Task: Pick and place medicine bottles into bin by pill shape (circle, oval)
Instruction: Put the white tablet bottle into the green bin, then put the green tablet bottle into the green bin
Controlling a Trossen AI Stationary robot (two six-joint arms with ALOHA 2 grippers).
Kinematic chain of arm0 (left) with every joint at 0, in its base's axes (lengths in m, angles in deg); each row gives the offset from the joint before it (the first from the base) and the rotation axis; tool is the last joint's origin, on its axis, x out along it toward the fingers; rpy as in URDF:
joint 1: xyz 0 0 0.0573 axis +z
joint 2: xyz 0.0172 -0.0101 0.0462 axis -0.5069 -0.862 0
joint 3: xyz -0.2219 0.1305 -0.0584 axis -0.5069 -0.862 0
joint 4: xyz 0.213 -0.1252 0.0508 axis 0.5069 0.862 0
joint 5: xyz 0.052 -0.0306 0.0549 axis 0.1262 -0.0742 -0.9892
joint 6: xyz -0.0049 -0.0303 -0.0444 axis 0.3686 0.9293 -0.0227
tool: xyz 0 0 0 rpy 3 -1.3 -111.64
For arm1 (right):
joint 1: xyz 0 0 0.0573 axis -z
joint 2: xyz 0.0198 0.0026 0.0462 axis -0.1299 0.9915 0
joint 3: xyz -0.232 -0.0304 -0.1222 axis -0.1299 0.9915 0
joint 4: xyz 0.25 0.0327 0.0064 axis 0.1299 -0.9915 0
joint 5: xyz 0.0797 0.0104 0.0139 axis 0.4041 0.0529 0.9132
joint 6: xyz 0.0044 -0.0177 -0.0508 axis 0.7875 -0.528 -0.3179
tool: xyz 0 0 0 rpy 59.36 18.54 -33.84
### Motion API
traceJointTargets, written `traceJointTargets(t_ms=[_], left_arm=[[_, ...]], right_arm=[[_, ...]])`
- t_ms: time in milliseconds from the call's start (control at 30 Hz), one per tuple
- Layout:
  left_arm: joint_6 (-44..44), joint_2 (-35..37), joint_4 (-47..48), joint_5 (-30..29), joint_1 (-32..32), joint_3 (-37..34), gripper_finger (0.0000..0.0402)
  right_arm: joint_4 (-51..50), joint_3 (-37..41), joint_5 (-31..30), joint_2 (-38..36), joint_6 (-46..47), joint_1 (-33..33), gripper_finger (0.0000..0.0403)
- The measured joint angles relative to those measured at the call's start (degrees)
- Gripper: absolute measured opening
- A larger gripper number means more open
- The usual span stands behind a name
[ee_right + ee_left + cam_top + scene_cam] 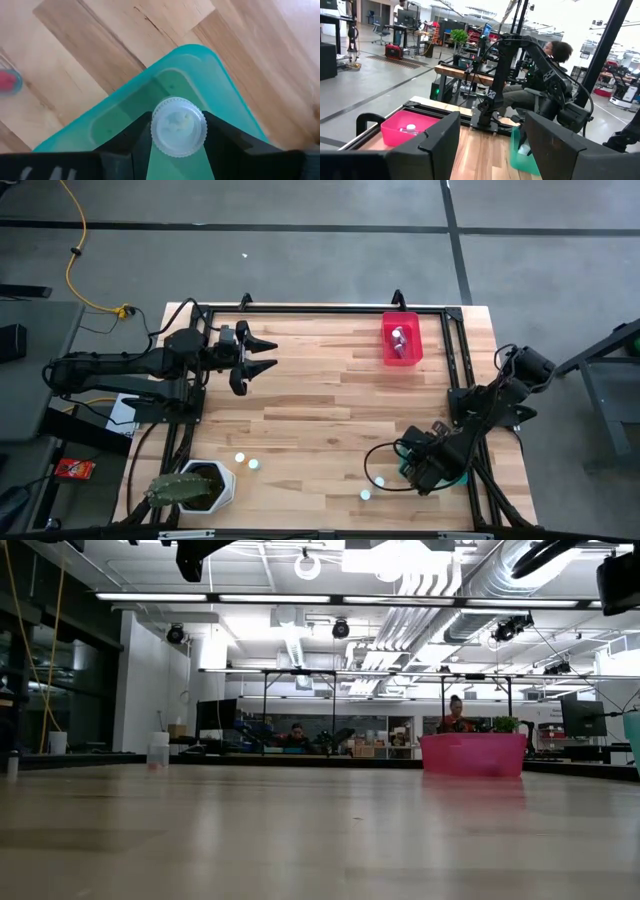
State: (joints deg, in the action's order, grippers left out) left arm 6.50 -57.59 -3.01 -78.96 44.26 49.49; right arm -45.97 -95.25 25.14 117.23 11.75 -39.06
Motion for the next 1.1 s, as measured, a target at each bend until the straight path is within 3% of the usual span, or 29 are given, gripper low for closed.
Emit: traceJointTargets(t_ms=[200, 533, 667, 833, 967, 1100], left_arm=[[0.0, -0.01, -0.01, 0.0, 0.0, 0.0, 0.0213], [0.15, 0.0, -0.02, 0.0, -0.04, 0.0, 0.0213], [0.15, -0.01, -0.02, 0.0, -0.04, 0.0, 0.0213], [0.15, -0.01, -0.02, 0.0, -0.04, 0.0, 0.0213], [0.15, -0.02, -0.02, 0.0, -0.02, 0.0, 0.0213], [1.7, -0.01, -0.04, 0.12, -0.04, 0.0, 0.0213]], right_arm=[[3.22, 0.0, 0.37, -0.02, 2.23, 0.0, 0.0162], [0.26, 0.0, 1.68, -0.56, 3.19, 0.02, 0.0253], [-3.62, 0.0, 3.19, -4.89, 0.33, -0.12, 0.0263], [-6.07, 0.0, 1.15, -15.53, -0.69, -0.46, 0.0264], [3.15, 0.0, -7.24, -24.16, -3.85, 2.26, 0.0264], [17.47, 0.0, -12.6, -27.9, -16.87, 8.33, 0.0264]])
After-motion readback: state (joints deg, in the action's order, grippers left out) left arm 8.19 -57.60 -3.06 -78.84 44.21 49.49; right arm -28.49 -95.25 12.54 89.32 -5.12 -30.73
